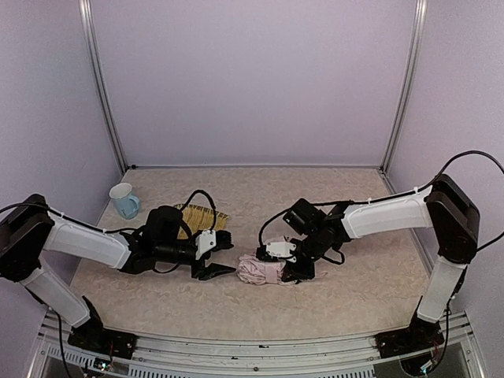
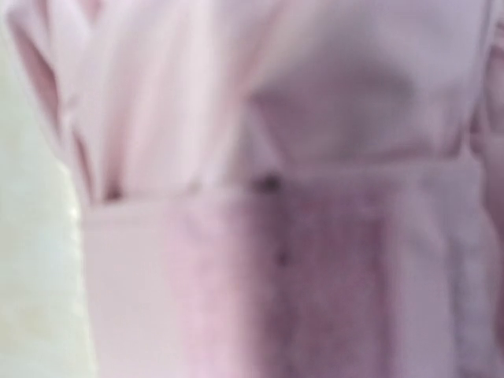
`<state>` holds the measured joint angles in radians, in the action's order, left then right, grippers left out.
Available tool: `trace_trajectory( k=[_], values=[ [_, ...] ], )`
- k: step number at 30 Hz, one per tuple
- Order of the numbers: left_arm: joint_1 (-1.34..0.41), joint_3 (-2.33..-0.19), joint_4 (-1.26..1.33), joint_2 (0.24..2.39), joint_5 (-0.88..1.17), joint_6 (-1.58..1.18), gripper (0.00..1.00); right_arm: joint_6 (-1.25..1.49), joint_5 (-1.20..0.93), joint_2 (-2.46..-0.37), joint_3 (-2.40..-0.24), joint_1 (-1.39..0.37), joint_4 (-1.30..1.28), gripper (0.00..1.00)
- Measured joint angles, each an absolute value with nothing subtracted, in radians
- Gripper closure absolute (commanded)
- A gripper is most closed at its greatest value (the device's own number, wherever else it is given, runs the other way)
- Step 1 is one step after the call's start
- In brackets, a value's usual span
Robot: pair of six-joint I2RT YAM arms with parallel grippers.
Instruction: Put away the umbrella
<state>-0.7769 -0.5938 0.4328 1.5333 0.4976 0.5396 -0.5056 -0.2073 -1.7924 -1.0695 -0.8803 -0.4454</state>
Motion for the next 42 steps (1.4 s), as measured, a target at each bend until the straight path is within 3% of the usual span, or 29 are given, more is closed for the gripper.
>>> trace_trajectory(
  k=[6, 12, 16, 18, 22, 24, 27, 34, 42],
  values=[
    [-0.937, -0.525, 0.548, 1.515, 0.373, 0.684, 0.33, -0.45, -0.451, -1.881, -1.158, -0.817, -0.58, 0.9],
    [-0.987, -0.636, 0.523, 1.67, 0.281, 0.804, 0.31, -0.45, -0.623, -1.941, -1.197, -0.804, -0.673, 0.89],
    [-0.977, -0.765, 0.407, 1.792, 0.285, 0.841, 0.43, -0.46, -0.677, -1.989, -1.241, -0.788, -0.729, 0.88],
    [-0.974, -0.846, 0.313, 1.846, 0.297, 0.846, 0.56, -0.458, -0.695, -2.006, -1.26, -0.767, -0.749, 0.8],
    [-0.965, -0.933, 0.196, 1.881, 0.334, 0.842, 0.92, -0.449, -0.715, -2.012, -1.263, -0.725, -0.76, 0.61],
    [-0.961, -0.944, 0.164, 1.882, 0.35, 0.834, 1.0, -0.44, -0.715, -2.012, -1.265, -0.722, -0.76, 0.51],
    [-0.955, -0.962, 0.123, 1.882, 0.374, 0.835, 1.0, -0.404, -0.714, -1.998, -1.264, -0.716, -0.754, 0.32],
    [-0.936, -1.076, -0.014, 1.939, 0.424, 0.825, 1.0, -0.323, -0.602, -1.84, -1.172, -0.706, -0.609, 0.01],
    [-0.905, -1.187, -0.142, 2.006, 0.511, 0.789, 1.0, -0.278, -0.448, -1.433, -0.992, -0.709, -0.401, 0.01]
  ],
)
